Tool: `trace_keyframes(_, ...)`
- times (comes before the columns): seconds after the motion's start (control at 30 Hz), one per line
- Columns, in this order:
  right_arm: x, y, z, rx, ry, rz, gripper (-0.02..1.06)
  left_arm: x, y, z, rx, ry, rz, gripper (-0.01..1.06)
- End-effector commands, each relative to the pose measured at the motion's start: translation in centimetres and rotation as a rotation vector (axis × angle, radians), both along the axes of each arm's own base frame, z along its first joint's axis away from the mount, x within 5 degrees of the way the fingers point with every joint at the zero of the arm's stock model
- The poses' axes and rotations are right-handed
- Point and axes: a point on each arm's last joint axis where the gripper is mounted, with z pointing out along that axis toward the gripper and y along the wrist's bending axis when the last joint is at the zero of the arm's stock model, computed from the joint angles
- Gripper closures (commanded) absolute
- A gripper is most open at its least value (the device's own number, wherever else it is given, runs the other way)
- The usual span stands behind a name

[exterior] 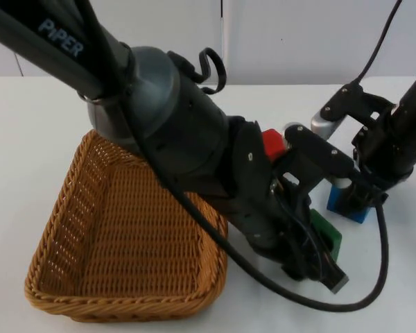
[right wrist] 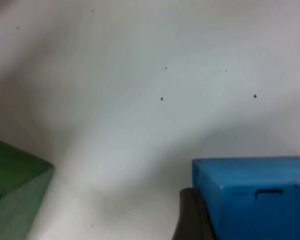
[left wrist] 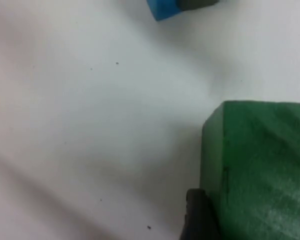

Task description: Pick up one cube with each hand and place exactly two cubes into the same basket, leaving the remaining cube outside.

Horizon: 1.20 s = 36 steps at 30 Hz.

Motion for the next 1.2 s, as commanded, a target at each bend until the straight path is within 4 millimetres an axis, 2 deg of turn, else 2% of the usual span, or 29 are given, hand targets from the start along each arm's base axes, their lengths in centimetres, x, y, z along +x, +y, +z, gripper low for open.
trace_keyframes(0.0, -0.1, 0.2, 0.5, 0.003, 0.003, 0.014, 1.05, 0.1, -0.4, 1.6, -0.050, -0.017, 0.030, 1.05)
trace_keyframes(0.13, -0.2, 0.2, 2.3, 0.008, -0.032, 0.025, 1.05, 0.0, -0.4, 3.9, -0.087, -0.034, 0.026, 1.05)
trace_keyframes(0.27, -0.4, 0.1, 6.2, 0.027, -0.118, 0.036, 1.05, -0.5, -0.3, 7.2, -0.131, -0.040, 0.012, 1.05)
trace_keyframes(0.3, -0.4, 0.1, 6.2, 0.027, -0.118, 0.036, 1.05, -0.5, -0.3, 7.2, -0.131, -0.040, 0.012, 1.05)
trace_keyframes(0.43, -1.1, -0.1, 10.5, 0.059, -0.216, 0.038, 1.05, -1.1, 0.1, 10.5, -0.180, -0.063, -0.002, 1.05)
trace_keyframes(0.47, -1.1, -0.1, 10.5, 0.059, -0.216, 0.038, 1.05, -1.1, 0.1, 10.5, -0.180, -0.063, -0.002, 1.05)
trace_keyframes(0.53, -1.6, -0.3, 12.8, 0.079, -0.273, 0.034, 1.05, -1.4, 0.4, 12.5, -0.213, -0.084, -0.007, 1.05)
trace_keyframes(0.6, -2.0, -0.5, 14.3, 0.091, -0.313, 0.033, 1.05, -1.7, 0.6, 13.6, -0.235, -0.088, -0.002, 1.05)
trace_keyframes(0.73, -2.4, -0.6, 15.8, 0.107, -0.352, 0.027, 1.05, -1.9, 0.8, 14.6, -0.254, -0.099, 0.001, 1.05)
trace_keyframes(0.97, -2.4, -0.6, 16.0, 0.131, -0.345, -0.020, 1.05, -2.0, 0.9, 15.0, -0.261, -0.096, 0.003, 1.05)
trace_keyframes(1.17, -2.4, -0.6, 16.0, 0.155, -0.330, -0.066, 1.05, -2.4, 1.1, 14.5, -0.227, -0.061, -0.014, 1.05)
